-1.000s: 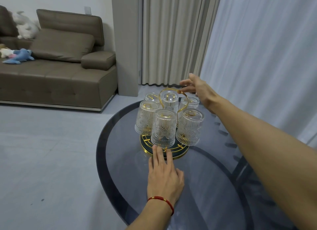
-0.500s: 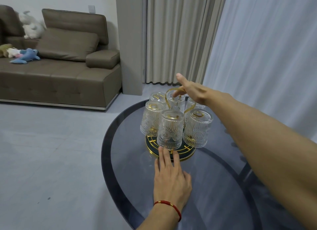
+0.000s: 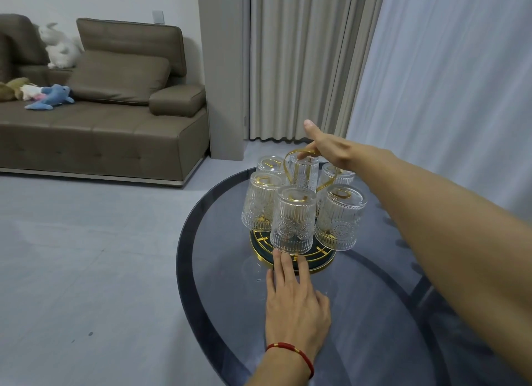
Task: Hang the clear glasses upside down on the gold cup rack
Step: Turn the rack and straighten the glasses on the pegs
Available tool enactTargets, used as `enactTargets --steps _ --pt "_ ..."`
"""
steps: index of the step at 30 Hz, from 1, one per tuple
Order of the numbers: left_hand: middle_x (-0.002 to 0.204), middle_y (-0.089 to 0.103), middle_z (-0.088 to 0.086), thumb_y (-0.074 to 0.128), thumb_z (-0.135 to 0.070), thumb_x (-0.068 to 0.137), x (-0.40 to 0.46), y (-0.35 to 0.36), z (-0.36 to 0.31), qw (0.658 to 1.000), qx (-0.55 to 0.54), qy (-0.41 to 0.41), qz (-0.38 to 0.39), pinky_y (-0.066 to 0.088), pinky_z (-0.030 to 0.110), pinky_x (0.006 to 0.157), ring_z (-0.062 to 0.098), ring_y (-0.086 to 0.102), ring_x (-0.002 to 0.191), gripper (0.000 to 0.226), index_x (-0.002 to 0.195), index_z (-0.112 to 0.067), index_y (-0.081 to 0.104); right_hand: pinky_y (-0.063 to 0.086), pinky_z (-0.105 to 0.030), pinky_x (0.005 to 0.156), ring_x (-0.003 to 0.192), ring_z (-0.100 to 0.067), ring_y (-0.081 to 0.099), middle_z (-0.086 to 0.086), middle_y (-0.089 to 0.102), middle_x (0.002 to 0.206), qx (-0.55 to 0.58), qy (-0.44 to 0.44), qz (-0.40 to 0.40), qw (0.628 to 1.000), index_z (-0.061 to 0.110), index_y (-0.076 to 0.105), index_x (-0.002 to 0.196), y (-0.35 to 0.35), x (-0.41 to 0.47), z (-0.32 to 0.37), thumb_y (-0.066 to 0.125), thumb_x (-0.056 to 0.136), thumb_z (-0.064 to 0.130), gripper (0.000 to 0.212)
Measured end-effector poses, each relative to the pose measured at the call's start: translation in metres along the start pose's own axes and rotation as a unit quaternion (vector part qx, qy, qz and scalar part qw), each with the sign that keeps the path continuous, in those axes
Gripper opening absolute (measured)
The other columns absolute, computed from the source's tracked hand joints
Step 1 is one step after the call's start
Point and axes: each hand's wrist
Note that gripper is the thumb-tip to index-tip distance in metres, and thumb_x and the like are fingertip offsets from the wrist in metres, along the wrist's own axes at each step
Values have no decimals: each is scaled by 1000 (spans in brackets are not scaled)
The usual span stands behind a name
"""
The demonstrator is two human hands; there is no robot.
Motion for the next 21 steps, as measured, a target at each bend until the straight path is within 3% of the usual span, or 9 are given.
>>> enactTargets --steps 6,21 --pt "166 4 22 33 -36 95 0 -2 0 1000 0 1 1 9 51 124 35 -7 153 70 157 -12 13 9 -60 122 154 -34 25 -12 37 164 1 7 21 1000 11 63 139 0 -2 5 0 93 79 104" --pt "165 9 25 34 -34 93 -1 -1 0 1000 5 5 -9 13 54 123 37 -3 153 69 156 -10 20 4 -60 122 157 -33 17 -7 24 170 15 0 31 999 14 52 150 -1 -2 1 0 90 82 104"
Point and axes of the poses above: each hand's wrist, its own x-axis towards the middle knuckle, its own y-axis out of the palm, z = x × y
